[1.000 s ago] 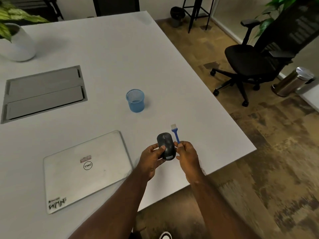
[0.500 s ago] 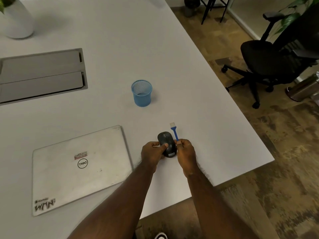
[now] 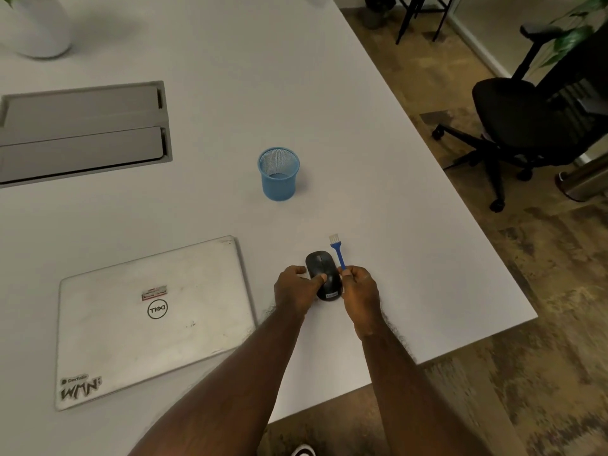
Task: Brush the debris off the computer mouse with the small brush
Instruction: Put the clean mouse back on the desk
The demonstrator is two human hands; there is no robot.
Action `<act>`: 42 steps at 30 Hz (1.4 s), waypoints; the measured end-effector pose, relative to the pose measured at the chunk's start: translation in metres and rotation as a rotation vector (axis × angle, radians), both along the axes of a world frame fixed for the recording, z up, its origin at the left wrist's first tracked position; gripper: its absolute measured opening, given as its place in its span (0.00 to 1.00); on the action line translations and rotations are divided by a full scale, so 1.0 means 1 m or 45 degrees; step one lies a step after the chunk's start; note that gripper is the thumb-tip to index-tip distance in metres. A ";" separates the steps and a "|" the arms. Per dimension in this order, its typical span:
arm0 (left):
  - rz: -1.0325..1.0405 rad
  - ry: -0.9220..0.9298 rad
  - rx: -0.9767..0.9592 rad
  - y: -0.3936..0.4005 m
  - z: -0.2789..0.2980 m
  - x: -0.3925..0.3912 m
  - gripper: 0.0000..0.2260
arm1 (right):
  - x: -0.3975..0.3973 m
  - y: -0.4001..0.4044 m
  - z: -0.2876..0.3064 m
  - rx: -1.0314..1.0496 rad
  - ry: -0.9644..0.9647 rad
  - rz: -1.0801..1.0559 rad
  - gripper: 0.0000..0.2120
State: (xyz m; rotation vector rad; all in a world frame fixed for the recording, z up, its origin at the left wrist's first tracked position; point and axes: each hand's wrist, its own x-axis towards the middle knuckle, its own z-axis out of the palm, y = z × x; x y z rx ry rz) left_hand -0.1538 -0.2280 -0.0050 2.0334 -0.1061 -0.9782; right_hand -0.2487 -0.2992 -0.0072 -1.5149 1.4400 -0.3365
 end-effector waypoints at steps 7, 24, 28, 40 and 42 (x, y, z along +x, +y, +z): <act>-0.086 -0.331 -0.094 0.029 0.023 0.022 0.09 | -0.014 -0.014 0.026 -0.070 -0.167 -0.096 0.07; -0.682 -1.166 0.658 0.164 0.035 0.143 0.27 | 0.128 -0.060 0.122 -0.385 -0.231 0.086 0.12; -0.786 -1.136 0.666 0.185 0.017 0.159 0.28 | 0.165 -0.062 0.116 -0.411 -0.131 0.210 0.14; -0.788 -1.073 0.586 0.201 -0.007 0.164 0.28 | 0.207 -0.057 0.091 -0.441 0.180 0.437 0.16; -0.776 -1.064 0.574 0.202 -0.010 0.166 0.28 | 0.208 -0.054 0.092 -0.421 0.165 0.440 0.17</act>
